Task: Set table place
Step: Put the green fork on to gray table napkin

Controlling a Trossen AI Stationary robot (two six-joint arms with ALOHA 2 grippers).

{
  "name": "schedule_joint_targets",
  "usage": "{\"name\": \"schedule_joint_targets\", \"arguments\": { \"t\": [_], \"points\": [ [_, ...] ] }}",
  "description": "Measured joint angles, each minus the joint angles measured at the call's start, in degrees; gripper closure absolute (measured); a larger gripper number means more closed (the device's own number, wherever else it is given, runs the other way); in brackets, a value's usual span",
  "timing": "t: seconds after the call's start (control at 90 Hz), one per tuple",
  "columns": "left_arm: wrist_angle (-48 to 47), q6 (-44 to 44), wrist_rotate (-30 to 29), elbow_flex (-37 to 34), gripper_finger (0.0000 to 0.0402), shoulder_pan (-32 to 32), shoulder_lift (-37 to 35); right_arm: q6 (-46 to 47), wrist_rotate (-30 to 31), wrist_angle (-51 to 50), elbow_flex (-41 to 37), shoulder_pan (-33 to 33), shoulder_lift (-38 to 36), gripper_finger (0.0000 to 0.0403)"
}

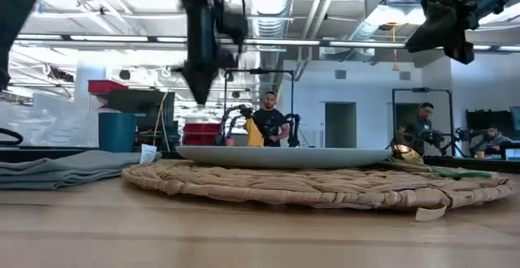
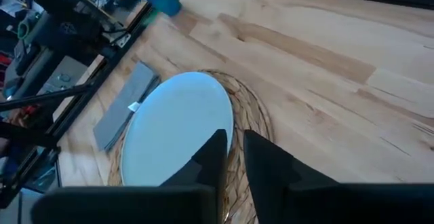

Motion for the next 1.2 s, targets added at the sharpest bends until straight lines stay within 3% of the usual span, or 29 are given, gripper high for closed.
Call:
{"name": "schedule_joint_targets", "arguments": {
  "t": [0.133,0.311,0.5,0.644,1.2],
  "points": [
    [-0.52,-15.74,-3.22,-5.62,0.0401,-9.44,-10.92,0.0,0.0,-0.16,0.0,0.0,0.01,0.0372],
    [-2.5,-42.43,-5.97,-20.13,0.0401,-20.17,-22.94,-0.44,0.06,-0.17,0.0,0.0,0.01,0.0375],
    [4.8,-64.93,-5.32,-33.07,0.0401,-27.0,-29.12,-0.91,0.07,-0.13,0.0,0.0,0.01,0.0376],
    [9.8,-69.92,-2.92,-36.37,0.0401,-29.77,-27.97,-0.92,0.07,0.07,0.0,0.0,0.0,0.0376],
    [14.46,-76.52,4.23,-36.6,0.0401,-39.8,-17.2,-1.36,0.06,0.05,0.0,0.02,0.01,0.0376]
  ]
}}
